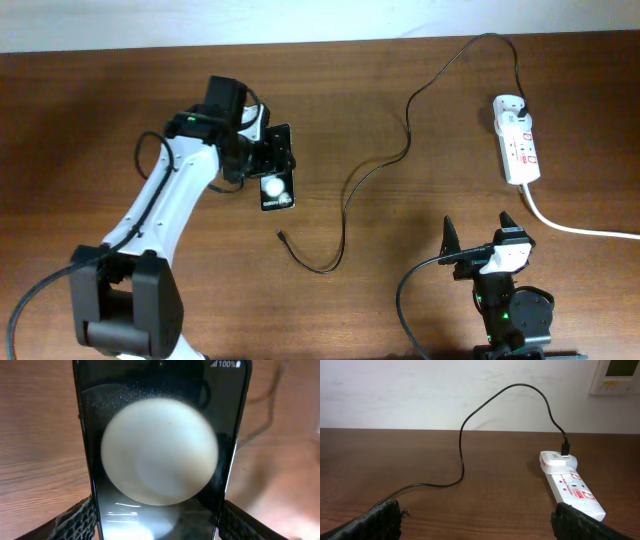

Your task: Plug charger to phone and switch on socket

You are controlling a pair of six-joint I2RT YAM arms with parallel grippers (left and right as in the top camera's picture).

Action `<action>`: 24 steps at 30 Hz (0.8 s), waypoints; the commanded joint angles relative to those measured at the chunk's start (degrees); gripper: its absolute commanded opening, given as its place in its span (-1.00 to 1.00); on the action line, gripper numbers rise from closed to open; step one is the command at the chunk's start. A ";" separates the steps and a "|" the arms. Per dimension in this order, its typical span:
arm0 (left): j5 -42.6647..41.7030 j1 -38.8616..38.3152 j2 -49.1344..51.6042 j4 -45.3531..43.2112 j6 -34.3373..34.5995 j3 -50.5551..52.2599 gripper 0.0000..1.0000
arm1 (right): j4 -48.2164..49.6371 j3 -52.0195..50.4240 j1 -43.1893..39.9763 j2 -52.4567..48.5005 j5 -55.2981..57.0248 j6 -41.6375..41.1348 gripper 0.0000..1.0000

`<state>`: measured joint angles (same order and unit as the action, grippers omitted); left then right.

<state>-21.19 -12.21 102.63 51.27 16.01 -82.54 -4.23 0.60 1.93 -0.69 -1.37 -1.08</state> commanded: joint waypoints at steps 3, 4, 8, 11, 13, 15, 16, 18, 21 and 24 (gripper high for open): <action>-16.20 3.06 -1.36 -0.24 -7.19 2.73 0.52 | -0.28 -0.28 0.26 0.39 0.09 0.24 0.97; -16.22 3.58 -1.36 -1.20 -7.41 4.46 0.52 | -0.28 -0.28 0.26 0.37 0.09 0.24 0.97; -25.99 6.40 -1.33 -9.01 -10.36 12.70 0.56 | -0.28 -0.28 0.26 0.39 0.09 0.24 0.97; -34.27 9.09 -1.31 -16.15 -10.32 17.03 0.58 | -0.28 -0.28 0.26 0.39 0.09 0.24 0.97; -36.50 11.34 -1.27 -21.31 -10.25 18.80 0.58 | -0.28 -0.28 0.26 0.39 0.09 0.24 0.97; -39.04 13.09 -1.27 -23.08 -10.25 18.91 0.58 | -0.28 -0.28 0.26 0.39 0.09 0.24 0.97; -39.47 13.75 -1.27 -24.48 -9.88 18.91 0.59 | -0.28 -0.28 0.26 0.39 0.09 0.24 0.97; -39.41 14.53 -1.16 -26.97 -9.86 18.91 0.59 | -0.28 -0.28 0.26 0.37 0.09 0.24 0.97; -39.45 14.73 -0.13 -27.23 -9.88 18.91 0.59 | -0.28 -0.28 0.26 0.39 0.09 0.24 0.97; -39.50 14.73 2.12 -27.26 -9.86 18.91 0.60 | -0.28 -0.28 0.26 0.39 0.09 0.24 0.97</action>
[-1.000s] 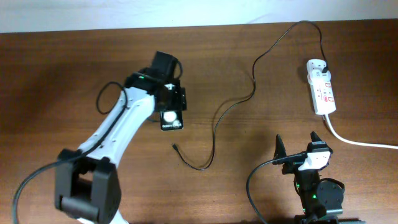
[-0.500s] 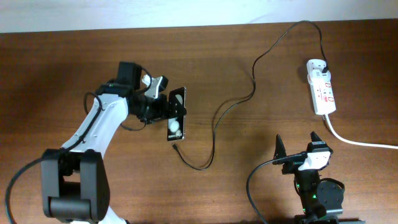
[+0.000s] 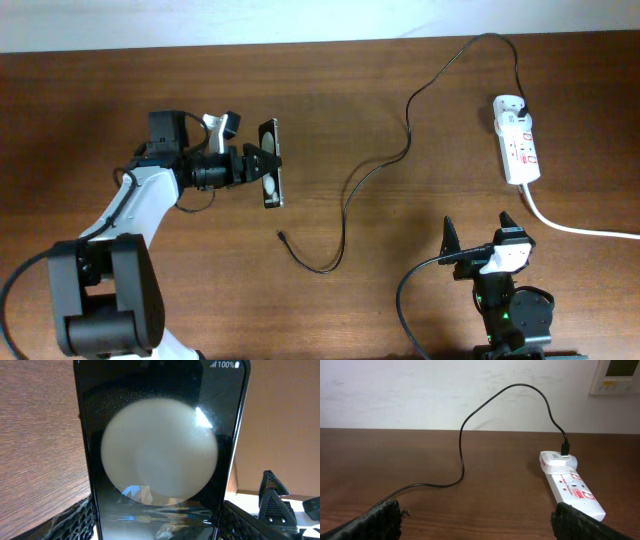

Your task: Plug charger to phone and switch on socket

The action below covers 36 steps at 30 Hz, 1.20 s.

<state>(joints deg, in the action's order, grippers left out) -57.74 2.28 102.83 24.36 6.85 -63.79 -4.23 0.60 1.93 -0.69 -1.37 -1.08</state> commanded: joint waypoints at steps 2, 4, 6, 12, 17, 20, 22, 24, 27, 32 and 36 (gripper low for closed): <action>-2.95 0.24 2.51 -0.35 -0.70 0.15 0.60 | -0.28 -0.28 0.26 0.39 0.09 0.24 0.97; -2.97 0.24 2.51 -0.33 -0.70 0.15 0.60 | -0.28 -0.28 0.26 0.37 0.09 0.24 0.97; -2.95 0.24 2.51 -0.35 -0.70 0.15 0.60 | -0.28 -0.28 0.26 0.39 0.09 0.24 0.97; -3.04 0.24 2.51 -0.55 -0.72 0.15 0.60 | 0.07 -0.28 0.26 0.39 1.99 0.66 0.97; 0.85 -0.22 2.51 -0.57 -0.70 0.15 0.91 | -0.35 -0.28 0.26 0.39 2.01 0.66 0.97; 6.45 -3.58 2.51 -1.49 -0.37 0.15 0.98 | -0.35 -0.28 0.26 0.39 2.01 0.66 0.97; 18.51 -7.43 2.49 -1.79 2.82 -0.02 0.98 | -0.35 -0.28 0.26 0.39 2.01 0.66 0.97; 34.23 -13.46 2.49 -1.81 4.31 -0.28 0.98 | -0.35 -0.28 0.26 0.39 2.01 0.66 0.98; 54.49 -21.44 2.49 -1.84 8.22 -0.35 0.98 | -0.35 -0.28 0.26 0.39 2.01 0.66 0.97; 65.13 -28.09 3.37 -2.51 11.76 -0.33 0.99 | -0.35 -0.28 0.26 0.39 2.01 0.66 0.97; 64.98 -28.39 6.08 -4.87 10.38 -0.33 0.99 | -0.35 -0.28 0.26 0.39 2.01 0.66 0.97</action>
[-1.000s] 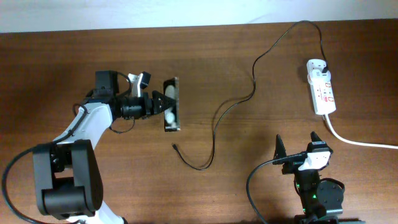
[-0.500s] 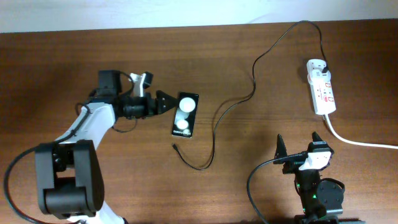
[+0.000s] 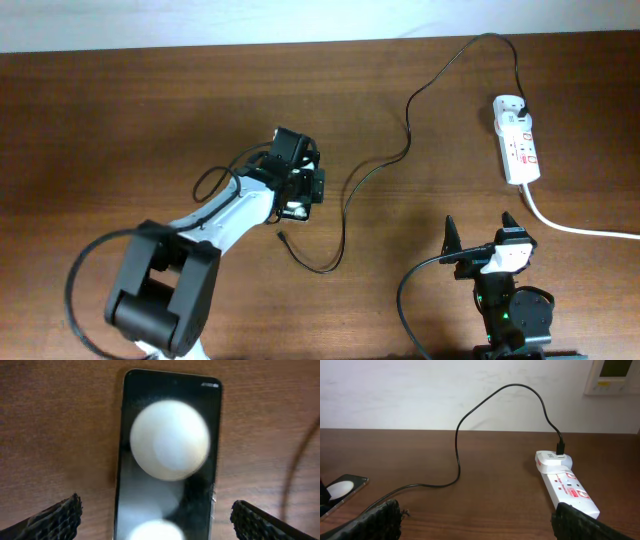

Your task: Plug charger to phone and switch on socket

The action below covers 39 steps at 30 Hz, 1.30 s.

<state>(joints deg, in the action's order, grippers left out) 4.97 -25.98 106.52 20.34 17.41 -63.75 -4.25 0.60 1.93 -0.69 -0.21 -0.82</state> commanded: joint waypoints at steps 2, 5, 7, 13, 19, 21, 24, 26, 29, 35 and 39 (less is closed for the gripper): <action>-0.76 -0.13 3.89 -3.65 -2.80 -0.37 0.99 | -0.33 -0.28 0.26 0.39 0.85 0.39 0.97; -5.33 -0.13 6.21 -5.79 -3.58 -0.37 1.00 | -0.33 -0.28 0.26 0.37 0.85 0.39 0.97; -5.22 -0.13 6.62 -5.49 -3.58 -0.37 0.82 | -0.33 -0.28 0.26 0.39 0.85 0.39 0.97; -4.98 -0.13 6.62 -1.99 -3.58 -0.39 0.44 | -0.33 -0.28 0.26 0.39 0.85 0.39 0.97; 0.96 -0.13 6.60 16.15 -3.63 -7.74 0.64 | -0.33 -0.28 0.26 0.39 0.85 0.39 0.97; 1.62 -0.13 6.60 22.40 -4.31 -10.16 0.84 | -0.33 -0.28 0.26 0.39 0.85 0.39 0.97; 1.95 -0.13 6.60 25.27 -6.86 -14.80 1.00 | -0.33 -0.28 0.26 0.39 0.85 0.39 0.97; -0.35 -0.13 6.60 26.16 -9.11 -17.90 0.99 | -0.33 -0.28 0.26 0.39 0.85 0.39 0.97; -6.10 -0.13 6.86 25.81 -12.37 -18.86 0.98 | -0.33 -0.28 0.26 0.37 0.85 0.39 0.97; -6.05 -1.57 13.88 26.62 -12.37 -18.69 0.96 | -0.33 -0.28 0.26 0.39 0.85 0.39 0.97; -1.20 -2.54 17.53 29.75 -11.39 -18.69 0.82 | -0.33 -0.28 0.26 0.39 0.85 0.39 0.98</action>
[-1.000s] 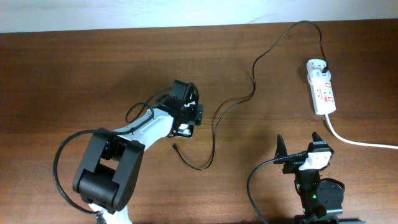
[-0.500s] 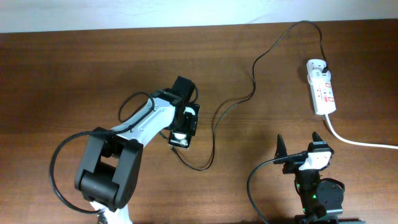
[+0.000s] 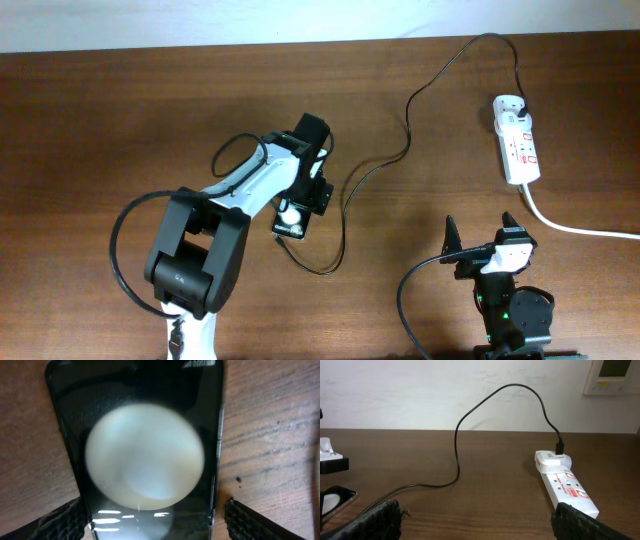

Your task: Plug charger to phone and switch on socket

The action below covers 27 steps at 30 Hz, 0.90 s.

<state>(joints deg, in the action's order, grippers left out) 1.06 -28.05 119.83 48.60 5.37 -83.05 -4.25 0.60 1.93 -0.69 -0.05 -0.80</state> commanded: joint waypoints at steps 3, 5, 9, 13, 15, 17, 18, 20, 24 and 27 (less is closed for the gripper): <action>3.26 -0.44 4.35 0.26 1.40 0.61 0.99 | -0.33 -0.28 0.26 0.39 0.70 0.37 0.97; 3.26 -0.44 4.35 0.00 1.38 0.61 0.99 | -0.33 -0.28 0.26 0.39 0.70 0.37 0.97; 3.28 -0.28 4.35 -0.13 1.40 0.61 0.29 | -0.33 -0.28 0.26 0.39 0.70 0.37 0.97; 3.28 -0.28 4.31 0.00 1.44 -0.44 0.17 | -0.33 -0.28 0.26 0.39 0.70 0.37 0.97; 3.23 -0.09 3.58 1.57 3.02 -3.10 0.17 | -0.33 -0.28 0.26 0.39 0.70 0.37 0.97; 1.51 1.40 0.98 3.89 4.00 -6.47 0.17 | -0.33 -0.28 0.26 0.39 0.70 0.37 0.97; -1.40 2.80 -1.03 4.59 3.98 -7.91 0.16 | -0.33 -0.28 0.26 0.39 0.70 0.37 0.97; -7.17 5.62 -4.48 4.70 3.96 -9.07 0.19 | -0.33 -0.28 0.26 0.39 0.70 0.37 0.97; -34.73 17.66 -10.80 4.68 1.29 -9.16 0.22 | -0.33 -0.28 0.26 0.39 0.70 0.37 0.97; -53.48 25.94 -10.45 4.66 -3.30 -7.50 0.21 | -0.33 -0.28 0.26 0.39 0.70 0.37 0.97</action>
<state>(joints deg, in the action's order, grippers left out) -30.09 -7.40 110.41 53.17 6.92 -91.13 -4.25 0.60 1.93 -0.69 -0.03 -0.80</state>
